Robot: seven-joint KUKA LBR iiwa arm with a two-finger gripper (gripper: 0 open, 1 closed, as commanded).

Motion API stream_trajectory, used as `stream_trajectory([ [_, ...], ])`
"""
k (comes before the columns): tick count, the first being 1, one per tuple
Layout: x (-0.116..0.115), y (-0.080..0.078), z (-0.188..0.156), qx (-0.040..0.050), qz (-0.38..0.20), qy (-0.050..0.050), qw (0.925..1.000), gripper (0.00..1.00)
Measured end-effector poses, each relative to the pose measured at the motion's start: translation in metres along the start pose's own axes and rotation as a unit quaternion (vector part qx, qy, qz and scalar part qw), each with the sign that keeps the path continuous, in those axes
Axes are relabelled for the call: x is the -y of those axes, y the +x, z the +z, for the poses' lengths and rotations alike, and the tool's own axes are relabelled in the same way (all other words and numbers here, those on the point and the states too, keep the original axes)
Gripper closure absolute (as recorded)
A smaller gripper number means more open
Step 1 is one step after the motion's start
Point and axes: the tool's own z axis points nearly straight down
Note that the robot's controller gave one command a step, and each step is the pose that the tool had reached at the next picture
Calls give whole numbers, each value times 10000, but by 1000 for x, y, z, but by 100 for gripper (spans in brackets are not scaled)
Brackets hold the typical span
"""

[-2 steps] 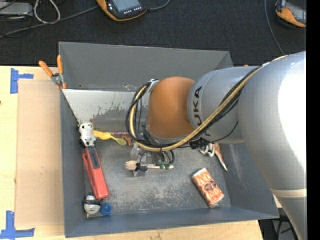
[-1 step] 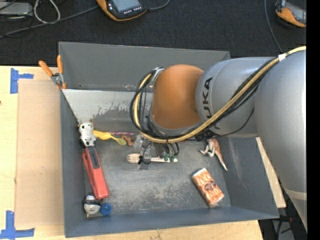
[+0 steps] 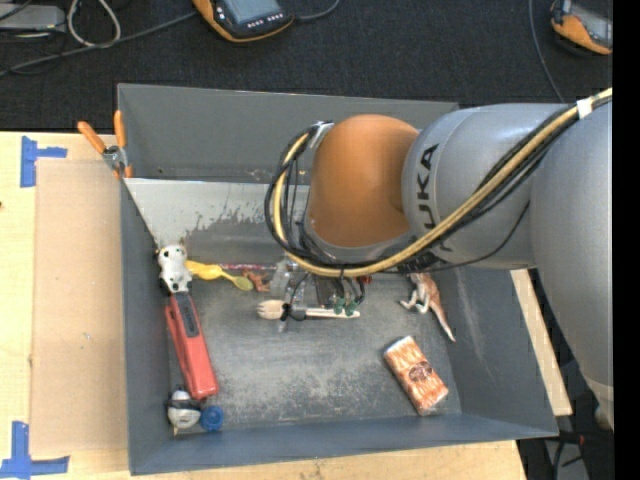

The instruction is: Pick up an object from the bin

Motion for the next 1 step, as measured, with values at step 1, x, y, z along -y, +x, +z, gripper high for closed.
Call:
stream_trajectory([
  [1, 0, 1, -41, -22, 2, 4, 10000, 100],
])
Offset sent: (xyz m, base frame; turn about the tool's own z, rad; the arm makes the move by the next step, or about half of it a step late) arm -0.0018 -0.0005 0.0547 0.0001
